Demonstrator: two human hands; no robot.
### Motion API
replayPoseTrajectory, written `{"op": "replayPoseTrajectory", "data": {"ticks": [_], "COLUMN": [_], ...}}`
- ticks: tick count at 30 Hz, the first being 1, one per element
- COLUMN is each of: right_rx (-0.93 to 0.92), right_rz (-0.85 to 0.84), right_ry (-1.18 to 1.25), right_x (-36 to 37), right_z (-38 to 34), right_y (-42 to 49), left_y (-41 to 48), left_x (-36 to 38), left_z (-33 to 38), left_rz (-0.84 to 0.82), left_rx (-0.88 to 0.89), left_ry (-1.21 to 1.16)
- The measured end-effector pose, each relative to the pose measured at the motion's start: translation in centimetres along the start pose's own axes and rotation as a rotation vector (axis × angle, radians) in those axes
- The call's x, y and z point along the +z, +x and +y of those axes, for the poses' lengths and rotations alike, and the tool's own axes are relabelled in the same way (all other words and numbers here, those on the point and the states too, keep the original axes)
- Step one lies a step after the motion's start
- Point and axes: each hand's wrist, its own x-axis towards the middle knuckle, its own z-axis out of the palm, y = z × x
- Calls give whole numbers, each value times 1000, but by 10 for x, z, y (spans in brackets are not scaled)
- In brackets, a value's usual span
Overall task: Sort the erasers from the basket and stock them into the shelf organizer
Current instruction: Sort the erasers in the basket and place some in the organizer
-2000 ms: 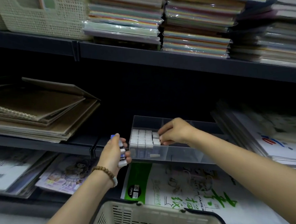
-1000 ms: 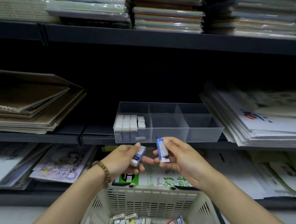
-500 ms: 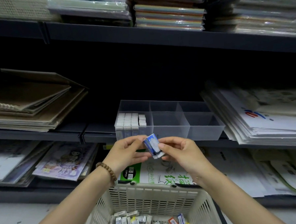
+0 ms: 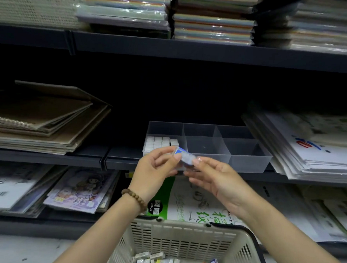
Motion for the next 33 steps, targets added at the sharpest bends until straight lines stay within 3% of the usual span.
{"op": "replayPoseTrajectory", "data": {"ticks": [3, 5, 8, 13, 23, 33], "right_rx": [-93, -151, -186, -131, -136, -252], "right_rz": [83, 132, 45, -146, -299, -187], "right_ry": [-110, -277, -493, -764, -1086, -1260], "right_x": [-13, -24, -34, -36, -9, 17], "right_z": [-23, -39, -56, -65, -67, -54], "right_y": [20, 37, 59, 87, 117, 108], "left_y": [7, 13, 22, 38, 49, 46], "left_x": [-17, -28, -32, -31, -32, -43], "left_z": [-1, -3, -11, -24, -32, -33], "left_rz": [23, -39, -108, -41, 9, -18], "left_rx": [259, 329, 297, 309, 339, 438], "left_ry": [604, 884, 1096, 1280, 1225, 1009]}}
